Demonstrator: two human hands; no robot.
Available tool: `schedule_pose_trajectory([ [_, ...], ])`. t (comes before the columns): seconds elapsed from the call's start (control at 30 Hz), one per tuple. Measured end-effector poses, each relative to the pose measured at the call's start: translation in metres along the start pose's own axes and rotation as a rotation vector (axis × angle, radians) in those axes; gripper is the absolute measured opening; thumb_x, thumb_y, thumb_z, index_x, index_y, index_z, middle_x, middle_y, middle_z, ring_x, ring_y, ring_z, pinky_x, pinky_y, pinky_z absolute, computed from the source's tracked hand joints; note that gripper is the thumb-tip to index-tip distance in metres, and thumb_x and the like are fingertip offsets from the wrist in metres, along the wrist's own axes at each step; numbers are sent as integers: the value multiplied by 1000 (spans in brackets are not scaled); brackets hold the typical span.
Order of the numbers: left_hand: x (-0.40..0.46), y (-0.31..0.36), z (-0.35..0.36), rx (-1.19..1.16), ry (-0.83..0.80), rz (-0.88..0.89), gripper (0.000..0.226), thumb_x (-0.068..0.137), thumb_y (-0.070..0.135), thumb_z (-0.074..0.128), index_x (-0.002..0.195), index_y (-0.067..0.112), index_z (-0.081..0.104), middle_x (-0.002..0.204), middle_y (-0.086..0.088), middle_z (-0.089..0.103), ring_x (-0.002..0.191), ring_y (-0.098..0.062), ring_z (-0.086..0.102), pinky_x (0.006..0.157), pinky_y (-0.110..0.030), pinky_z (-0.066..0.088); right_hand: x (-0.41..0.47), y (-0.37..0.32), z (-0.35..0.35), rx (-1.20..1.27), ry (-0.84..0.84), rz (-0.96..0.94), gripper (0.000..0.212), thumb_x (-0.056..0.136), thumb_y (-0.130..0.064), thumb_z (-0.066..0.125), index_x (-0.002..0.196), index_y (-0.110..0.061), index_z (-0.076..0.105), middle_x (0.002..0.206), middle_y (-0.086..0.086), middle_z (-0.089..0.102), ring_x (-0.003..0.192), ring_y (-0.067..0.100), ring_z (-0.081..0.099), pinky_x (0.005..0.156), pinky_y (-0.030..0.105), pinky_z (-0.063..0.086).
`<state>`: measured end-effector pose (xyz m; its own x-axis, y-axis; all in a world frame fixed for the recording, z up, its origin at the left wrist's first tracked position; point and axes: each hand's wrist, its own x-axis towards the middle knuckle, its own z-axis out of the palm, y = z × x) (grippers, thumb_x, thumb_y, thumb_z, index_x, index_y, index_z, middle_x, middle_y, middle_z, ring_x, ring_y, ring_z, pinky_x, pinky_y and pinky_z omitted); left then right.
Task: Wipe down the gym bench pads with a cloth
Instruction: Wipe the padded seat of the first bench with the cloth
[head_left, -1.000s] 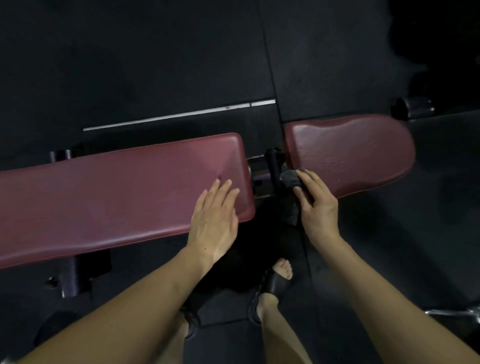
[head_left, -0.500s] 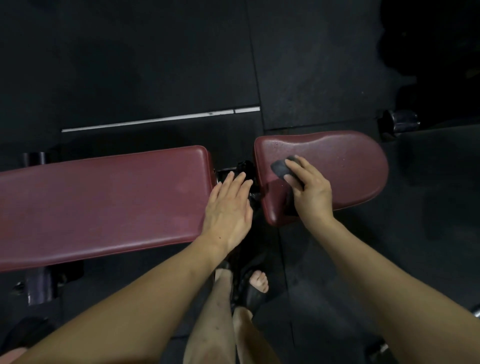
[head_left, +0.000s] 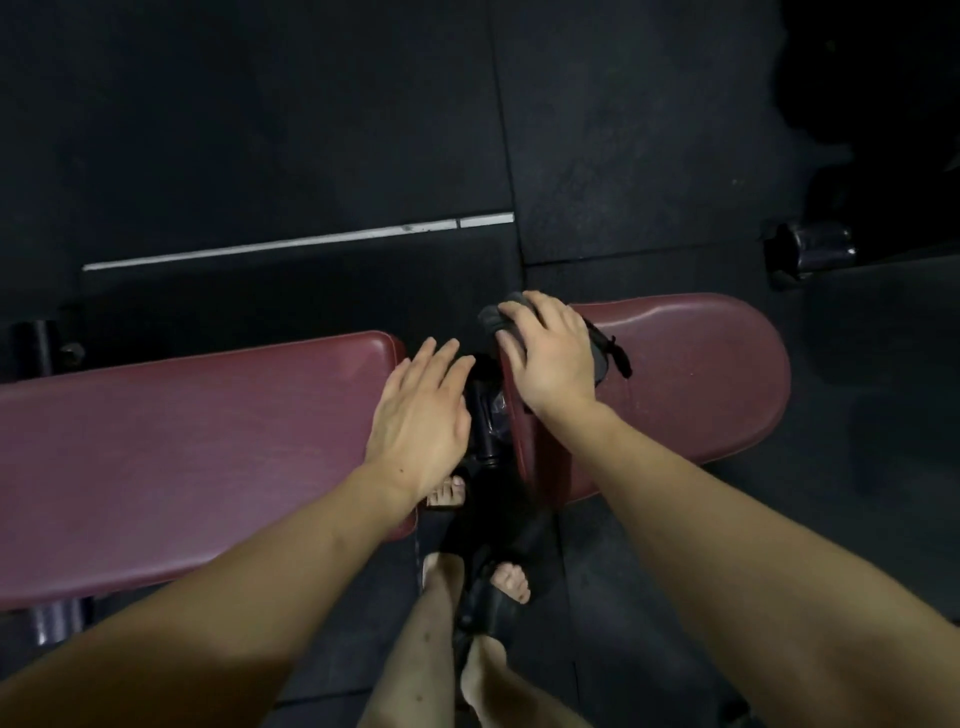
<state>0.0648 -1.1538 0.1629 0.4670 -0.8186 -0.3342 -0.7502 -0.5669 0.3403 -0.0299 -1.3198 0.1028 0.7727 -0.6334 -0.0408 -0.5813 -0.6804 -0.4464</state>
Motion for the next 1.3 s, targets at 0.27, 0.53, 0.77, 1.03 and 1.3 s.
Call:
schedule_pose_trajectory([
  [0.27,37,18,3,83,-52,0,54,102,21,46,155,14,41,165,-6,33,157,-24,19,127,-43,19,8,46,-12,-25,-38,-274,39,106,-36,53,139,-17,62,138,10,59,126,30,55,112,45,41],
  [0.53,49,102,28,61,-29,-96,55,104,25,42,158,15,36,168,-3,27,158,-21,12,128,-43,16,13,132,-58,-14,-133,-304,38,104,-34,58,137,-16,64,136,8,63,128,30,58,115,44,42],
  [0.77,52,133,43,-23,73,-299,53,104,22,44,157,17,37,168,-1,27,158,-18,10,128,-42,14,27,198,-96,-59,-178,-240,39,104,-33,53,136,-13,64,133,13,65,123,36,59,108,48,46],
  [1.03,31,131,59,-42,44,-336,53,105,21,41,157,16,37,168,1,27,158,-16,12,128,-42,15,31,134,-55,-10,-79,-168,36,97,-36,53,120,-14,71,112,14,69,95,41,63,87,48,47],
  [1.3,32,130,56,7,7,-307,52,104,22,41,156,20,40,168,0,27,158,-20,10,128,-44,14,31,149,-71,44,-172,-401,42,99,-39,50,124,-11,68,112,15,68,101,40,65,86,47,53],
])
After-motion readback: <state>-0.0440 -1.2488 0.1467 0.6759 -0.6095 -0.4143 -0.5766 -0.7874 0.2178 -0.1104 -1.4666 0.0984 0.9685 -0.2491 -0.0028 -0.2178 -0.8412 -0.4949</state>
